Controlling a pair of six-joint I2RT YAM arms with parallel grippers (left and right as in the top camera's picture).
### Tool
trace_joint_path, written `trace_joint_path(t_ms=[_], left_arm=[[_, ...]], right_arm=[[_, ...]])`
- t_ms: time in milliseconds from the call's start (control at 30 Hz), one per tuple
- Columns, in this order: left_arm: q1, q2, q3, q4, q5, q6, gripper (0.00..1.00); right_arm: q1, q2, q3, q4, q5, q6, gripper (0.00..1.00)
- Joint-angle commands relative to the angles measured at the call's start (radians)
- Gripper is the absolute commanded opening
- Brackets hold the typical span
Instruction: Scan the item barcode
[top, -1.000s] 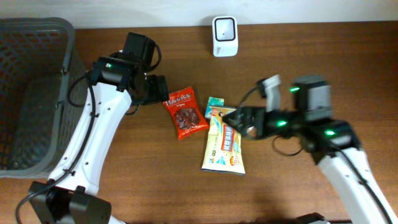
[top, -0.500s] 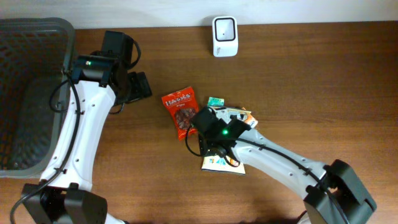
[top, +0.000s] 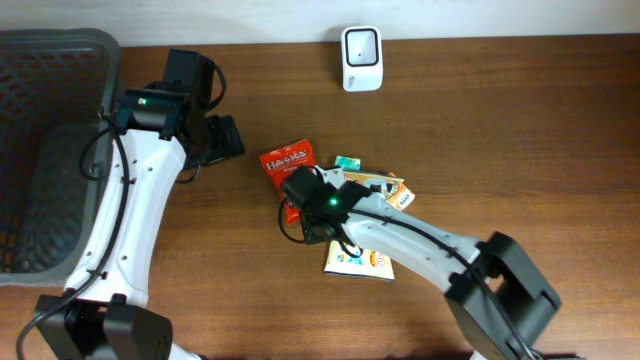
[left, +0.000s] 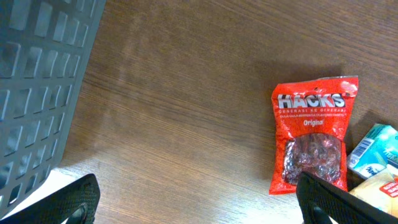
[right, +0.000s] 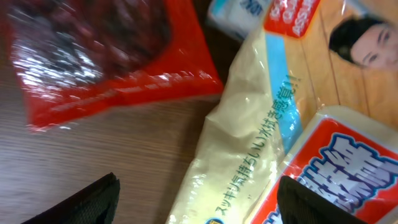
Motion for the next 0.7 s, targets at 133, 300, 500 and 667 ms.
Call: trace_joint_path(t_ms=[133,300,500,667], left_arm=[[0.0,0.006,-0.005,-0.025,-0.007,-0.012,0.99],[0.0,0.006,-0.005,-0.021,-0.008,-0.012,0.99],[0.0,0.006,-0.005,-0.02,-0.008,-0.012,0.99],[0.0,0.006,-0.005,-0.021,-0.007,-0.012,0.99]], right_arm=[[-0.016,0.105,0.017,-0.07,0.058,0.089,0.81],[-0.102,0.124,0.017,-0.077,-0.015,0.113,0.63],[-0.105,0.124,0.024,-0.083,-0.014,0.114,0.33],[-0.105,0.124,0.024,-0.087,-0.016,0.114,0.04]])
